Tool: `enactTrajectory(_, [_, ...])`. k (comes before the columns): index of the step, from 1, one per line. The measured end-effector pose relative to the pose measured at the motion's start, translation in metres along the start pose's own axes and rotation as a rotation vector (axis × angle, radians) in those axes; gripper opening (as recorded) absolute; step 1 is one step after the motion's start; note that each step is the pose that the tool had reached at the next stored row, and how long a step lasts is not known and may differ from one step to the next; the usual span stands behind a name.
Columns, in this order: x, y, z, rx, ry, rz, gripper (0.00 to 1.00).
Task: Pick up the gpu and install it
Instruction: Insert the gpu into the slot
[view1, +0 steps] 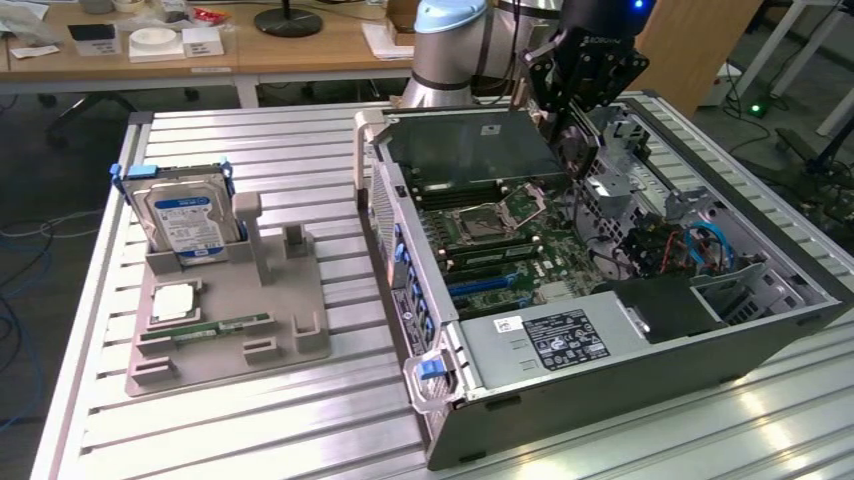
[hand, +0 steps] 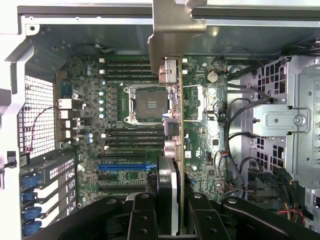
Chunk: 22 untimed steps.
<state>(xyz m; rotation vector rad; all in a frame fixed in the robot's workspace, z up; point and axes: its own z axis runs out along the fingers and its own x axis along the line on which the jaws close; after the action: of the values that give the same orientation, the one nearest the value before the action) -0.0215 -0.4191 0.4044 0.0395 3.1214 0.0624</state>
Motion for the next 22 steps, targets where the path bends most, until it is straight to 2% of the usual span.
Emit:
enactTrajectory(6, [0.0000, -0.0001, 0.0001, -0.0007, 0.0006, -0.019, 0.28])
enactTrajectory(22, [0.0000, -0.0012, 0.0001, -0.0025, 0.0051, -0.129, 0.28])
